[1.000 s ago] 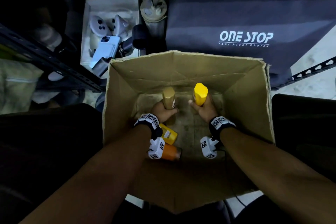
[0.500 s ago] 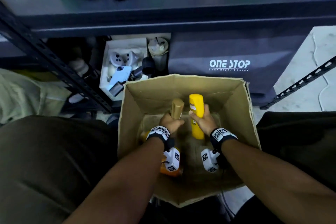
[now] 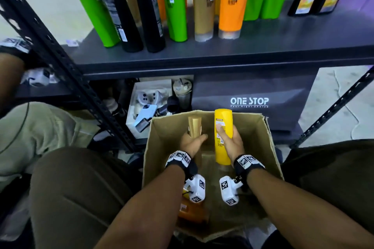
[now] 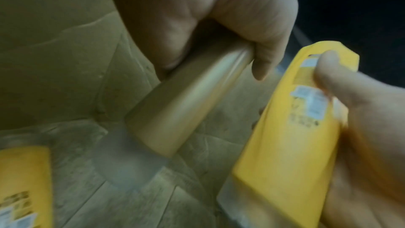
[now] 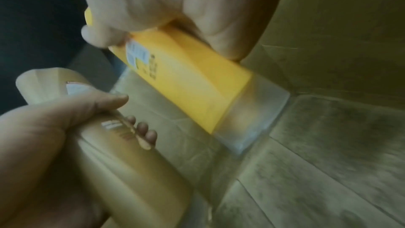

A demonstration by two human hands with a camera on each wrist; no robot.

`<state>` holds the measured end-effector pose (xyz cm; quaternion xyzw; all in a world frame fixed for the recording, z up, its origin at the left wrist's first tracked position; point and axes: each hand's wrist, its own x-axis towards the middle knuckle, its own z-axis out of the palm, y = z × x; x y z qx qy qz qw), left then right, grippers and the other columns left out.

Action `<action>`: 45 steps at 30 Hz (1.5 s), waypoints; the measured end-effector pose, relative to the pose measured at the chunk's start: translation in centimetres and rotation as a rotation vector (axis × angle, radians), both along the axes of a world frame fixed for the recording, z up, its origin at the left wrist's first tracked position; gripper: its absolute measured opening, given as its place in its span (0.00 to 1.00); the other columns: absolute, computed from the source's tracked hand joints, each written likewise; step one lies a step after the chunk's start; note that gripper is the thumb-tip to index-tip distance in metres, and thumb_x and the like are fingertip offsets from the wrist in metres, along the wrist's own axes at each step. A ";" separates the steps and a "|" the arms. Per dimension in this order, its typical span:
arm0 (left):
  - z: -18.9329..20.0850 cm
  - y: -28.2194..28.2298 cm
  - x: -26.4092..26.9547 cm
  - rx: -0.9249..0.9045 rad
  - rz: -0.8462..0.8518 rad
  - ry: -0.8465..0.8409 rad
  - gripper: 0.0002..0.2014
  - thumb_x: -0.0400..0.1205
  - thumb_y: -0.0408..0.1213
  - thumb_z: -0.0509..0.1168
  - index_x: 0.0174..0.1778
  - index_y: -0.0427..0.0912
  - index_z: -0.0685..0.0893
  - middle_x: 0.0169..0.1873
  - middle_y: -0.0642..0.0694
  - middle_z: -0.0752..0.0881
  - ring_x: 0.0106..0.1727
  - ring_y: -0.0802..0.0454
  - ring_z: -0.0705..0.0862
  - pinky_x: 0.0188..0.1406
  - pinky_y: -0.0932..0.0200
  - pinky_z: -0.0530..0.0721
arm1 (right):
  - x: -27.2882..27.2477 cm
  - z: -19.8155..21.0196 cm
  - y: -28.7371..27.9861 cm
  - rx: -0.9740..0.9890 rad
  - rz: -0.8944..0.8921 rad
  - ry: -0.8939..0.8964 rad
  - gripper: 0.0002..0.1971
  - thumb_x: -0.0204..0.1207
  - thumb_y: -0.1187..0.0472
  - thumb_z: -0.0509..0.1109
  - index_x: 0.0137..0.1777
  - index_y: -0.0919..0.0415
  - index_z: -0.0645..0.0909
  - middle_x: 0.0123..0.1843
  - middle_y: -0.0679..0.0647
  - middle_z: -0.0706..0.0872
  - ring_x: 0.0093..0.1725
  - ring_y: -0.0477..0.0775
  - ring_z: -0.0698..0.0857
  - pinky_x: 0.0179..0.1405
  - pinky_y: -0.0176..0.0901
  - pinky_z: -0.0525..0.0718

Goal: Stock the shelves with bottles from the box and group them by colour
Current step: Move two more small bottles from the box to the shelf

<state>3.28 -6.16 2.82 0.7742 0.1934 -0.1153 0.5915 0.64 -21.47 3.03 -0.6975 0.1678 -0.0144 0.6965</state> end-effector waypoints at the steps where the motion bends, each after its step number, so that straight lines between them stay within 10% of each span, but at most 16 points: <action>1: 0.5 -0.1 0.0 -0.012 0.010 -0.012 0.19 0.74 0.44 0.79 0.58 0.47 0.85 0.49 0.49 0.89 0.52 0.48 0.88 0.54 0.59 0.80 | 0.1 0.8 0.2 0.000 -0.026 -0.026 0.13 0.75 0.37 0.76 0.55 0.39 0.86 0.48 0.40 0.93 0.47 0.40 0.91 0.49 0.44 0.86; 9: 5.8 -0.7 0.7 -0.084 -0.012 -0.195 0.10 0.74 0.38 0.78 0.47 0.42 0.85 0.35 0.50 0.88 0.40 0.49 0.87 0.39 0.61 0.79 | 0.6 6.7 -0.1 -0.069 -0.123 -0.212 0.15 0.75 0.35 0.74 0.53 0.41 0.88 0.46 0.38 0.93 0.46 0.37 0.90 0.47 0.39 0.83; 24: 19.1 -3.7 1.8 -0.115 -0.081 -0.573 0.14 0.74 0.44 0.79 0.51 0.51 0.83 0.42 0.59 0.89 0.41 0.69 0.86 0.39 0.70 0.78 | 1.1 19.4 -2.6 -0.196 -0.250 -0.513 0.26 0.67 0.19 0.65 0.53 0.36 0.84 0.48 0.37 0.91 0.47 0.37 0.89 0.52 0.46 0.87; 33: 27.2 -6.6 2.8 -0.222 -0.132 -0.776 0.20 0.70 0.54 0.80 0.51 0.49 0.84 0.41 0.53 0.90 0.40 0.62 0.88 0.45 0.63 0.83 | 1.8 27.2 -5.1 -0.185 -0.322 -0.707 0.26 0.68 0.18 0.63 0.54 0.34 0.80 0.50 0.32 0.89 0.47 0.33 0.88 0.41 0.25 0.81; 39: 31.8 -9.1 4.3 -0.247 -0.175 -0.820 0.23 0.69 0.55 0.79 0.54 0.46 0.84 0.41 0.48 0.91 0.43 0.50 0.90 0.54 0.43 0.90 | 3.4 30.3 -7.8 -0.129 -0.340 -0.768 0.35 0.70 0.21 0.65 0.72 0.38 0.78 0.64 0.42 0.89 0.62 0.44 0.88 0.65 0.59 0.87; 45: 34.0 -11.4 6.9 -0.245 -0.158 -0.850 0.21 0.67 0.56 0.79 0.49 0.51 0.83 0.37 0.51 0.89 0.42 0.47 0.89 0.53 0.36 0.90 | 5.1 32.4 -10.0 -0.167 -0.378 -0.809 0.32 0.71 0.20 0.63 0.69 0.36 0.79 0.61 0.33 0.89 0.60 0.37 0.88 0.66 0.58 0.87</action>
